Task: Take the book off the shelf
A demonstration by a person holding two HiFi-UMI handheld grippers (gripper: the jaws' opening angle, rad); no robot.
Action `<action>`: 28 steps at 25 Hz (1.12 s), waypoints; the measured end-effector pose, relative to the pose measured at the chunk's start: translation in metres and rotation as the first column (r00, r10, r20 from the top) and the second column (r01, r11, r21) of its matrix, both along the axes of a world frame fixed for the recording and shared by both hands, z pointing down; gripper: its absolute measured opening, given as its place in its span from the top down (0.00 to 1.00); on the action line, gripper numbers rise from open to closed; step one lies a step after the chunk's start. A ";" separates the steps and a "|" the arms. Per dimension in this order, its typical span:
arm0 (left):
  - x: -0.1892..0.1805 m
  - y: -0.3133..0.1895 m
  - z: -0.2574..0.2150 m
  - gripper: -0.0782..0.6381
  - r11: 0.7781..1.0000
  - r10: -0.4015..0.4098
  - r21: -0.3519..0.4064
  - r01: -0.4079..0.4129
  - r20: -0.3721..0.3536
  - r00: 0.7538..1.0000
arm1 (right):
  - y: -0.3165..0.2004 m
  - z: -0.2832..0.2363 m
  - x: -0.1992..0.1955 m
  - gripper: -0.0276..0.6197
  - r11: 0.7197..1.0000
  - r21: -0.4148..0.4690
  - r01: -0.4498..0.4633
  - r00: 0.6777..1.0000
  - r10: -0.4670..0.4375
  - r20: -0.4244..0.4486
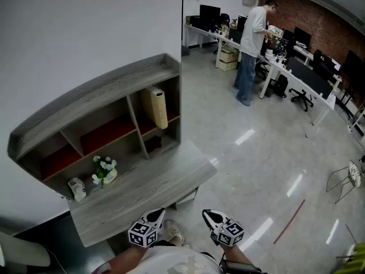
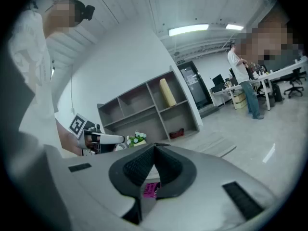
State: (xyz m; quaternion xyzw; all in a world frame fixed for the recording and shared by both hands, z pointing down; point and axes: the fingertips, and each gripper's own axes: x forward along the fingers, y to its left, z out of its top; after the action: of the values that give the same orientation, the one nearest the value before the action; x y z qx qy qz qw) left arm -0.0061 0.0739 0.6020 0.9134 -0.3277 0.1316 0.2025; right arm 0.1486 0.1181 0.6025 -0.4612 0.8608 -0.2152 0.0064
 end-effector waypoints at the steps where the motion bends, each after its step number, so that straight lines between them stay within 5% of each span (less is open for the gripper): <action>1: -0.002 0.006 0.001 0.89 1.000 0.000 -0.004 0.000 0.000 1.000 | 0.004 0.000 -0.002 0.95 1.000 -0.001 0.001 1.000 -0.001 -0.001; 11: 0.005 0.044 0.007 0.89 1.000 0.015 -0.027 -0.015 0.001 1.000 | 0.038 0.003 0.004 0.95 1.000 -0.008 -0.020 1.000 0.020 0.006; 28: 0.018 0.027 0.015 0.89 0.999 0.013 -0.030 -0.012 0.020 1.000 | 0.025 0.017 0.011 0.95 0.999 -0.040 -0.015 0.999 0.017 0.038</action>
State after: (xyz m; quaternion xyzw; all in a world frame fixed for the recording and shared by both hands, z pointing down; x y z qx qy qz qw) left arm 0.0117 0.1009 0.6168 0.9110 -0.3219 0.1469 0.2119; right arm 0.1594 0.1432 0.6200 -0.4639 0.8523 -0.2412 0.0155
